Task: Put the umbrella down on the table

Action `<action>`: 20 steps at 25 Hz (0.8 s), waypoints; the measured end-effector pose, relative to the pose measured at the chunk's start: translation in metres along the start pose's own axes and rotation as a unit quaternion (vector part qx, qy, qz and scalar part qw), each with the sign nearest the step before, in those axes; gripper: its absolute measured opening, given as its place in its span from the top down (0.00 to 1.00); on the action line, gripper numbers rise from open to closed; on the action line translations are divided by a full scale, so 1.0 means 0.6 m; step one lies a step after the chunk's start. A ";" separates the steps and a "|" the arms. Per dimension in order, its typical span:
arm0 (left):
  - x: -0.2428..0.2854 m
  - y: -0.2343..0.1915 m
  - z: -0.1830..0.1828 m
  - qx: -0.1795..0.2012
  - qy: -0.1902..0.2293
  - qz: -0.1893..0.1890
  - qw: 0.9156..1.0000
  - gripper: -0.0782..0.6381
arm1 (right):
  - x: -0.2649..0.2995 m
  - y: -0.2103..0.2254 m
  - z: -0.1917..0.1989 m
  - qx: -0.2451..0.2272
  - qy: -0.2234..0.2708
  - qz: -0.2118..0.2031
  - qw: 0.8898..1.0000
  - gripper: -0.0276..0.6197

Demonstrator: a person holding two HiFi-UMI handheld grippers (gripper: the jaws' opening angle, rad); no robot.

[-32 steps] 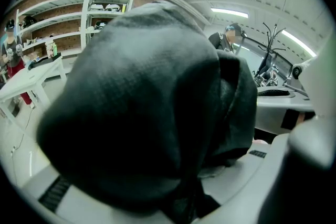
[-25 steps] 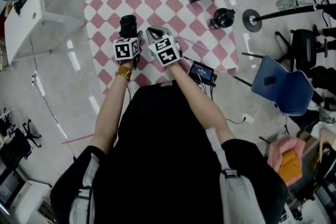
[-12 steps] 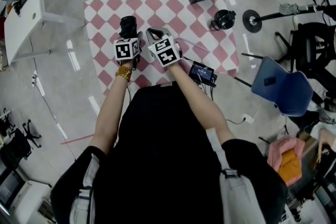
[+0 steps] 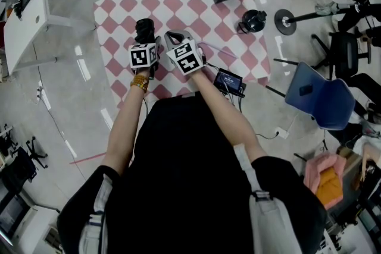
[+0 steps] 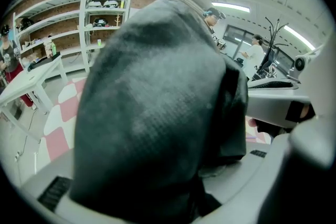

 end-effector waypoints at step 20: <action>-0.001 0.001 0.001 0.001 -0.002 0.000 1.000 0.59 | -0.001 -0.003 -0.001 -0.003 0.003 -0.003 1.000 0.93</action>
Point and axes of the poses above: the fingertips, and each gripper's own axes: x forward along the fingers, y to its right, z out of its underside, the point moved 10 cm from there along -x, backward along the fingers, and after that the axes turned 9 degrees about -x, right-handed, at the moved point
